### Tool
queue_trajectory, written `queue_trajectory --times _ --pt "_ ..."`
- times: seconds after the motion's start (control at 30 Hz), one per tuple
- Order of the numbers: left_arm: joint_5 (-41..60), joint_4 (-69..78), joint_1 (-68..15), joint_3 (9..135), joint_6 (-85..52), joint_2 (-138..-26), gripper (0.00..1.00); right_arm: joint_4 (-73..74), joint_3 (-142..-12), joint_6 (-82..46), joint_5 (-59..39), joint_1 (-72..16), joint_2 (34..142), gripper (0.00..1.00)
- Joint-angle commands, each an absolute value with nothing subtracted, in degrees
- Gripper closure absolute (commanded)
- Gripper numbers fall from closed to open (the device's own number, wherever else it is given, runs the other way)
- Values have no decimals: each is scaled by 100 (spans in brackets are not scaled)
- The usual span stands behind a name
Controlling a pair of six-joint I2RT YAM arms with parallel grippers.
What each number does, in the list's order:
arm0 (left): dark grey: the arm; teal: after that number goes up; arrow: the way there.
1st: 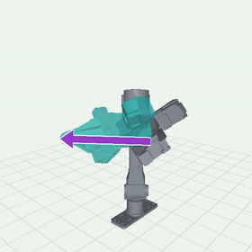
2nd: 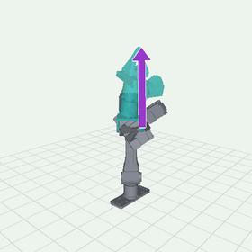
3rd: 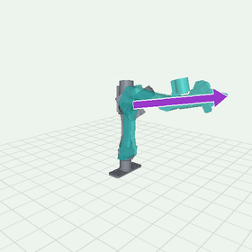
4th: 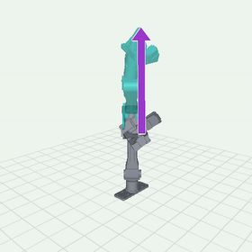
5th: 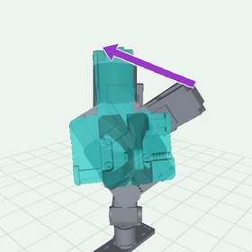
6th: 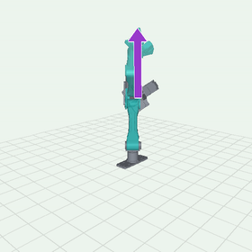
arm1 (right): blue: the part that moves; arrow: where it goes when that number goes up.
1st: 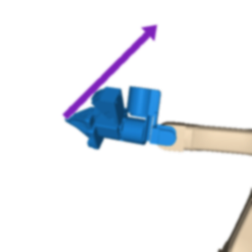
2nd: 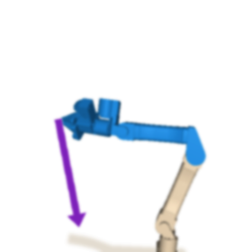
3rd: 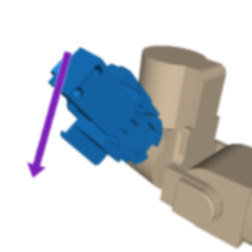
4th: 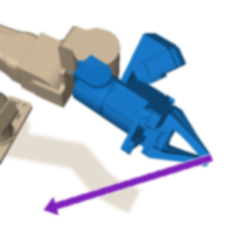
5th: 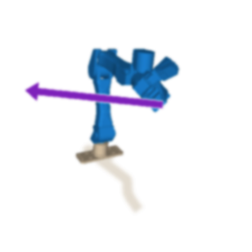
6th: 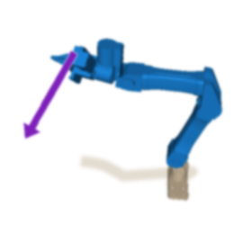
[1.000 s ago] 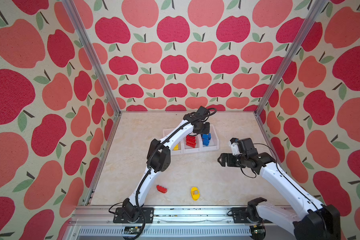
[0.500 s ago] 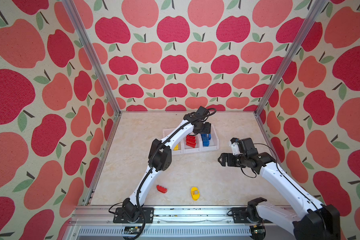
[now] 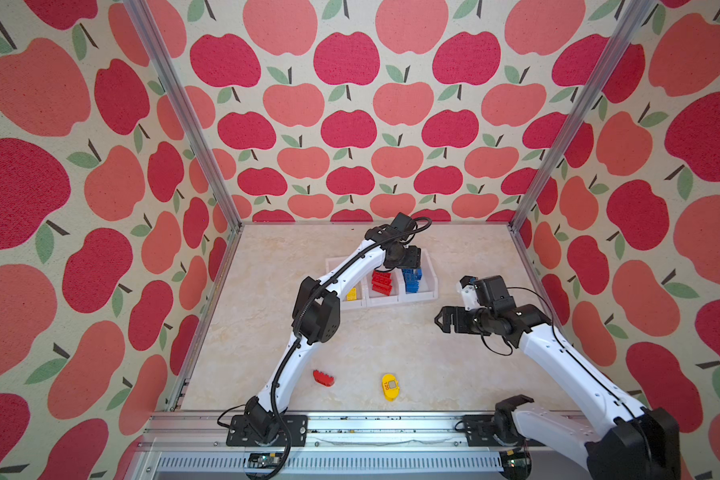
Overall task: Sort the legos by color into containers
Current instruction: 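Open the left gripper to drop the blue brick into its bin, then move the right gripper down over the yellow 120 toy while the left arm withdraws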
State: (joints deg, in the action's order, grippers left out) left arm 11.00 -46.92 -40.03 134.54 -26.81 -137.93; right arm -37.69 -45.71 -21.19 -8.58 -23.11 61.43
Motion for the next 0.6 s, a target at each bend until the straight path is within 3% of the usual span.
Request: queue_trajectory --times 0.0,0.37,0.57 --pt "1079 -4522 -4001 12985 -2565 -13113 28 -3737 -4476 -2261 -1033 -2334 6131 1" --pt "935 -3331 -3977 9860 -3006 -11008 21 -3631 -4425 -2569 -841 -3202 6271 1" --pt "752 -2946 -3973 8388 -3311 -9944 20 -3485 -4388 -2960 -414 -4098 6411 1"
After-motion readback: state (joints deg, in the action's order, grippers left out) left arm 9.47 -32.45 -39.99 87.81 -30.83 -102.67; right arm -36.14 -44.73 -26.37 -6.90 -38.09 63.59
